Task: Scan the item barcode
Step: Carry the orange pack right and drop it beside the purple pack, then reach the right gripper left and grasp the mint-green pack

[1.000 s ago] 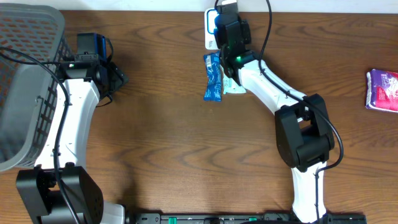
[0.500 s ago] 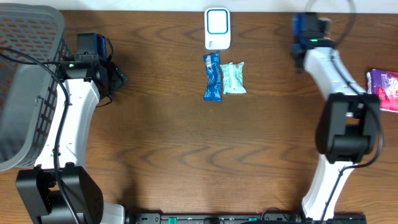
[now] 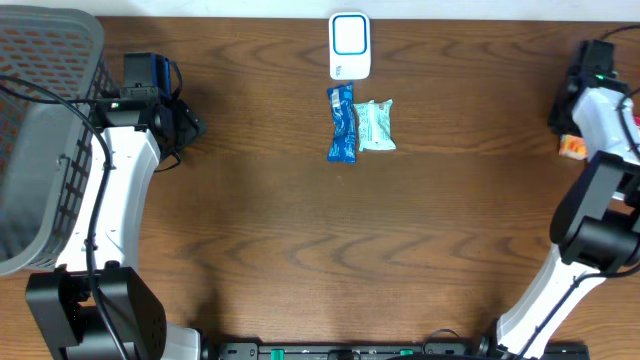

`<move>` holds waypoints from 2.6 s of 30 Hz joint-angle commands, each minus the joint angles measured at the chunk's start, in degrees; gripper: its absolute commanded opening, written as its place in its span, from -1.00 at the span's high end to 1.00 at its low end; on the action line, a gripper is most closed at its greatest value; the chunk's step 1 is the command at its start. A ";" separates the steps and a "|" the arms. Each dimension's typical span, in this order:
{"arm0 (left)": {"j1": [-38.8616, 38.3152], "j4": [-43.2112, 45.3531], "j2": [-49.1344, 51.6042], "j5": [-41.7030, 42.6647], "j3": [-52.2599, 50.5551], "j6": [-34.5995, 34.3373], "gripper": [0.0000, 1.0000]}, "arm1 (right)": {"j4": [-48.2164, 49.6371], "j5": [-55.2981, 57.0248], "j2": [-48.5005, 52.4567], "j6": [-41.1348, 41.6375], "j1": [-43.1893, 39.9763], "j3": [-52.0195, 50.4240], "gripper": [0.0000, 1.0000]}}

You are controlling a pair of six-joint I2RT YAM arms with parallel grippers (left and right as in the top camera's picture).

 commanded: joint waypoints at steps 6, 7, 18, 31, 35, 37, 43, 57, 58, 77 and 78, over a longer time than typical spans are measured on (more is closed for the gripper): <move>0.13 -0.17 0.22 -0.70 0.02 -0.68 -0.96 | -1.18 -21.68 -2.36 -0.24 -0.76 0.17 -0.39; 0.13 -0.17 0.22 -0.70 0.02 -0.68 -0.95 | -1.03 -24.65 -2.36 -0.26 -0.28 0.17 -0.39; 0.13 -0.17 0.22 -0.70 0.02 -0.68 -0.96 | 6.32 -56.37 -2.38 -1.11 6.23 0.20 -0.56; 0.13 -0.17 0.22 -0.70 0.02 -0.68 -0.95 | 4.85 -53.86 -2.27 0.59 21.24 -2.95 -0.99; 0.13 -0.17 0.22 -0.70 0.02 -0.68 -0.95 | 6.49 -53.55 -2.27 7.96 24.79 -5.55 -0.98; 0.13 -0.17 0.22 -0.70 0.02 -0.68 -0.96 | 7.98 -53.53 -2.27 9.99 25.90 -7.04 -0.91; 0.13 -0.17 0.22 -0.70 0.02 -0.68 -0.96 | 11.93 -52.22 -2.27 14.99 27.50 -12.20 -0.58; 0.13 -0.17 0.22 -0.70 0.02 -0.68 -0.96 | 23.28 -56.04 -2.27 18.03 29.59 -23.58 -0.10; 0.13 -0.17 0.22 -0.70 0.02 -0.68 -0.95 | 23.30 -56.19 -2.27 18.16 30.08 -23.89 -0.11; 0.13 -0.17 0.22 -0.70 0.02 -0.68 -0.95 | 27.30 -51.19 -5.38 7.61 29.55 -25.33 0.97; 0.13 -0.17 0.22 -0.68 0.02 -0.68 -0.96 | 27.28 -50.14 -6.69 3.43 29.59 -25.31 0.97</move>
